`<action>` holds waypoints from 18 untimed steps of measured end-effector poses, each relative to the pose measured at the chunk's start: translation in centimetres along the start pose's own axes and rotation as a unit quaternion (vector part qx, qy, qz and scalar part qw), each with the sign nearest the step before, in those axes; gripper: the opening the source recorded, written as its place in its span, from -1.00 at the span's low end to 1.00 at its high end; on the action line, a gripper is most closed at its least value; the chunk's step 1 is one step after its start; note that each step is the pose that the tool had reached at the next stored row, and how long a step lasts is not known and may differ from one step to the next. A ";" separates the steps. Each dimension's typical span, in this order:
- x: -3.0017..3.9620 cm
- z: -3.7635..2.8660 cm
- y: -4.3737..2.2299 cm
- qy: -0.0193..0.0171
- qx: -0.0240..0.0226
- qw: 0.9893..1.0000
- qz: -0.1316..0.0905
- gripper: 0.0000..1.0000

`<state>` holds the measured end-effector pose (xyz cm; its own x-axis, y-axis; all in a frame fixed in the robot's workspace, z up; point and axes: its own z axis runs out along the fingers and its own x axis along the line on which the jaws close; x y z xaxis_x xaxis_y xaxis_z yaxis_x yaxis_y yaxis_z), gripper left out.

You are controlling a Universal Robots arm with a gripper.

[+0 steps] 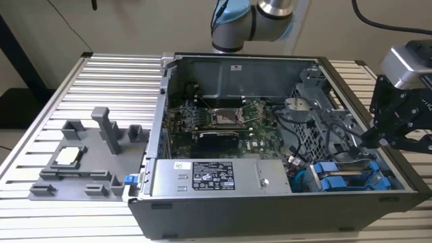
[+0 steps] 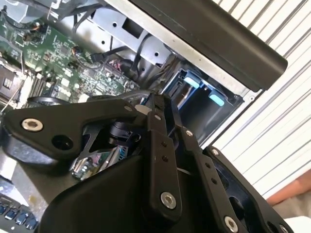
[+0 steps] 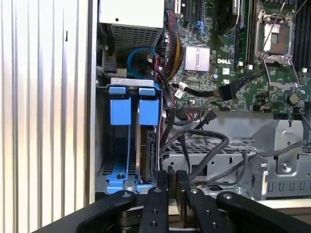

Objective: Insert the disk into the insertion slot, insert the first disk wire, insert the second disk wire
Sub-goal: 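Insert the first disk wire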

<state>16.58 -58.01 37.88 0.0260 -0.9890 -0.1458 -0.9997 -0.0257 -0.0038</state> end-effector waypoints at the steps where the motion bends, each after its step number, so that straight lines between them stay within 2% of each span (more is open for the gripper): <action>1: -0.03 0.07 0.19 0.002 0.001 1.000 0.000 -0.62; 4: -0.09 0.37 0.62 0.005 0.006 1.000 0.001 -0.62; 12: -0.13 1.24 0.80 0.005 0.021 1.000 0.001 -0.62; 15: -0.09 1.52 0.81 0.006 0.022 1.000 0.002 -0.62; 18: -0.08 1.51 0.81 0.006 0.022 1.000 0.002 -0.62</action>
<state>15.77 -57.73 36.39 0.0226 -0.9907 -0.1339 -0.9987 -0.0163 -0.0478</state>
